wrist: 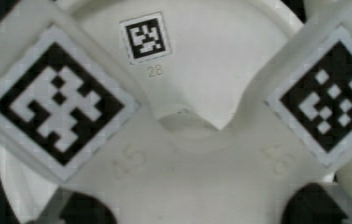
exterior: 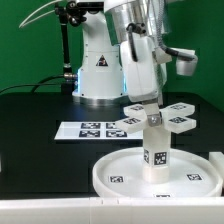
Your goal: Assemble round table
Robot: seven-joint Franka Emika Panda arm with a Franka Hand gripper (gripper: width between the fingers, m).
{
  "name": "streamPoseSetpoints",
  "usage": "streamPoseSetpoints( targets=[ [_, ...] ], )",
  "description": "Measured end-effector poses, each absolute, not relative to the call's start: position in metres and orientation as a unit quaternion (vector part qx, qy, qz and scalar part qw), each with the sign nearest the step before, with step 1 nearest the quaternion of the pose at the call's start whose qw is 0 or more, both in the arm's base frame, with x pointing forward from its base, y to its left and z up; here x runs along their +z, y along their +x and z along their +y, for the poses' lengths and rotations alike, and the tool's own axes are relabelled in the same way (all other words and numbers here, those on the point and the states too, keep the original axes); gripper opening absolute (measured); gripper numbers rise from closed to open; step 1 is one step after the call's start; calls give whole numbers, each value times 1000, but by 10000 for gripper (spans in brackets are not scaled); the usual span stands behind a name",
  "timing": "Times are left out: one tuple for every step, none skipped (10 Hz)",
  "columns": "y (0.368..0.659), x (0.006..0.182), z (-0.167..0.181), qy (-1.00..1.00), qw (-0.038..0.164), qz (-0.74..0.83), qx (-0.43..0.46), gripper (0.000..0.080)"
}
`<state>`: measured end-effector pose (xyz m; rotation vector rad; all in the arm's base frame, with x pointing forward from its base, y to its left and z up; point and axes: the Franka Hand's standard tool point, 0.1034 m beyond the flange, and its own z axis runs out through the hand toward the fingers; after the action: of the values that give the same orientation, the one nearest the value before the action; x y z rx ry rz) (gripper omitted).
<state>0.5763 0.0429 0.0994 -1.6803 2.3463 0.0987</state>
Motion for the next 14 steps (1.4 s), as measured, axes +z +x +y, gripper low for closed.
streamPoseSetpoints(
  targets=[
    [576, 99, 43, -561, 128, 817, 36, 449],
    [577, 99, 43, -549, 129, 825, 38, 449],
    [576, 99, 45, -552, 129, 823, 38, 474],
    [576, 100, 46, -566, 128, 813, 42, 590],
    [579, 105, 46, -582, 128, 802, 48, 635],
    [582, 111, 46, -586, 135, 798, 46, 635],
    [583, 118, 48, -591, 139, 793, 47, 647],
    [585, 123, 48, -601, 144, 785, 44, 647],
    [584, 121, 49, -607, 144, 780, 44, 649],
    [583, 120, 50, -608, 143, 780, 44, 649],
    [582, 118, 52, -635, 140, 759, 42, 649],
    [579, 116, 59, -696, 132, 705, 38, 649],
    [579, 116, 62, -748, 127, 651, 32, 649],
    [580, 119, 65, -795, 125, 593, 30, 649]
  ],
)
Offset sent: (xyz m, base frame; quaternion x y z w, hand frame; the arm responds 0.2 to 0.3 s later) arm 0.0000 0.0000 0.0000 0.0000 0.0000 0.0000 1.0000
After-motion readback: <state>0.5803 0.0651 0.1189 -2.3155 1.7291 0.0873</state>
